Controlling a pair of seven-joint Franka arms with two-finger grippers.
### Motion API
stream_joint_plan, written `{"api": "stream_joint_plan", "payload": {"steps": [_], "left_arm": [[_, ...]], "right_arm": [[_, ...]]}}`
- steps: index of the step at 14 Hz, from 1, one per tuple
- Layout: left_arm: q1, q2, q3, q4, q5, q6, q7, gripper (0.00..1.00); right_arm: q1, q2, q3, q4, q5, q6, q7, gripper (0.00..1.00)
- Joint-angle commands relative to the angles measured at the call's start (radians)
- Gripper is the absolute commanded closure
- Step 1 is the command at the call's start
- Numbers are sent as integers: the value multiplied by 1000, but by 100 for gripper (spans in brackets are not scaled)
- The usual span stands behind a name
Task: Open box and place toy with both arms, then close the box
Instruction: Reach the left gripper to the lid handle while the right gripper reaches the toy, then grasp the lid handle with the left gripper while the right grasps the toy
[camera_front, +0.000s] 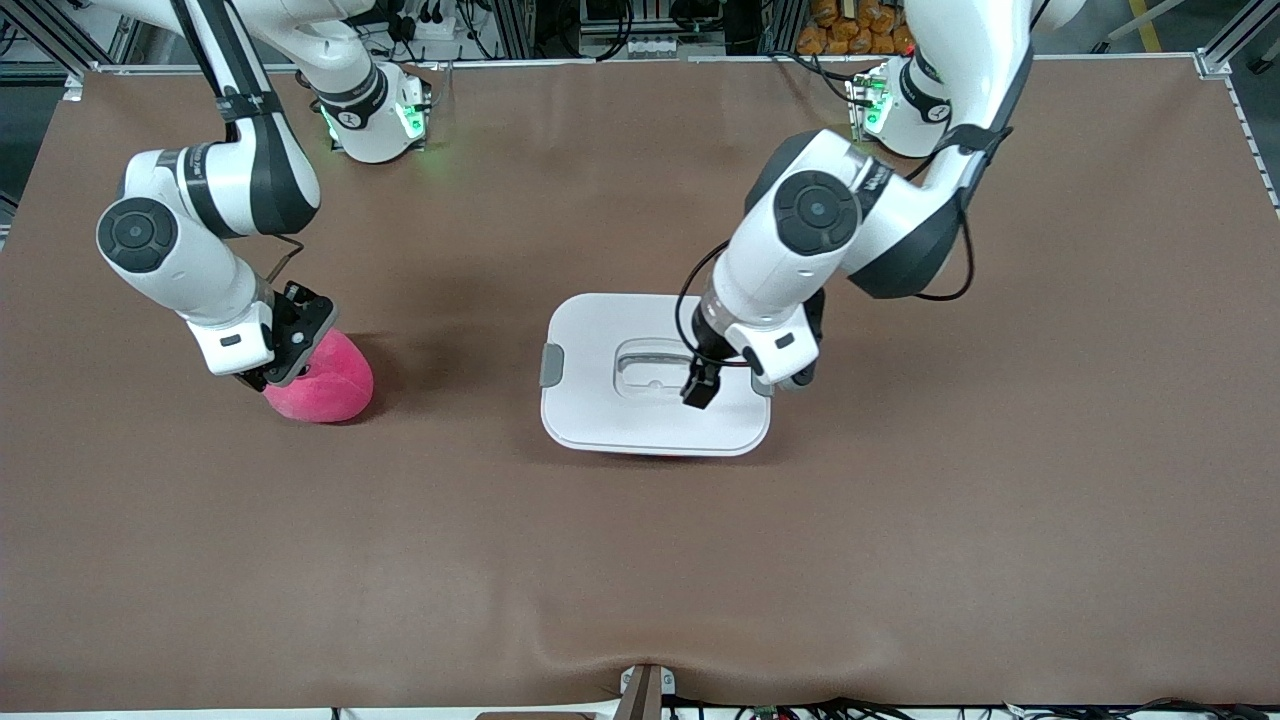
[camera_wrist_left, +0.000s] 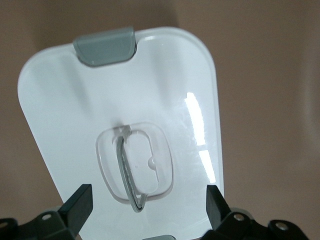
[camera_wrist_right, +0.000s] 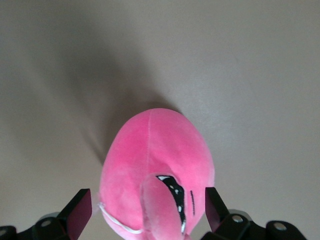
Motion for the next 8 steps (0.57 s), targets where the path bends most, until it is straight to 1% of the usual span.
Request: {"api": "stream_joint_plan", "payload": {"steps": [1, 3, 8], "left_arm": [[-35, 50, 13, 28, -8, 40, -66, 0], [-81, 73, 24, 29, 17, 52, -112, 0], [-97, 95, 24, 26, 61, 52, -195, 0]], "right_arm": [[-34, -3, 3, -24, -24, 45, -75, 0], [-50, 13, 3, -24, -24, 68, -90, 0], [-51, 46, 3, -25, -24, 94, -101, 0]]}}
